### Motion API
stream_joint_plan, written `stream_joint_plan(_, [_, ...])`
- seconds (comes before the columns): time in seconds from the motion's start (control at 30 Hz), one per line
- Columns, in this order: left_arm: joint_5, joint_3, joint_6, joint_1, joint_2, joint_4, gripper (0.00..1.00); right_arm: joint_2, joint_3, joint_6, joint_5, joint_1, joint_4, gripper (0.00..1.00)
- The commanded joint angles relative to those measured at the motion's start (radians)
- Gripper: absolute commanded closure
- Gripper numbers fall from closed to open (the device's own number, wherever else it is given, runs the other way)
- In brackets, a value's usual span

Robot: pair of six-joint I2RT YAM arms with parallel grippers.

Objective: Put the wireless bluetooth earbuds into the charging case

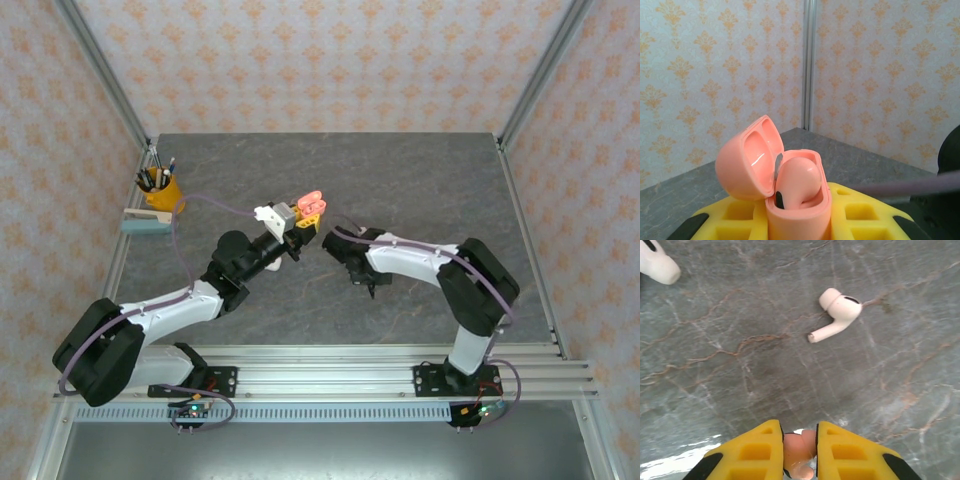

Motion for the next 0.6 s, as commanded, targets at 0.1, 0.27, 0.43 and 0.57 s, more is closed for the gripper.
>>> stream_joint_plan(0.1, [-0.020,-0.002,0.025,0.017,-0.028,0.031,1.00,0.136,0.105,0.131,0.147,0.074,-0.174,0.71])
stream_joint_plan(0.27, [-0.019,-0.015,0.026,0.025,-0.033,0.037,1.00,0.052,0.159,0.071,0.070,0.186,-0.080,0.60])
stream_joint_plan(0.43, [-0.018,-0.024,0.021,0.031,-0.035,0.048,1.00,-0.088,0.101,0.080,0.070,0.176,-0.053,0.56])
stream_joint_plan(0.57, [-0.017,-0.026,0.017,0.033,-0.029,0.055,1.00,-0.133,0.031,0.078,0.075,0.139,-0.054,0.56])
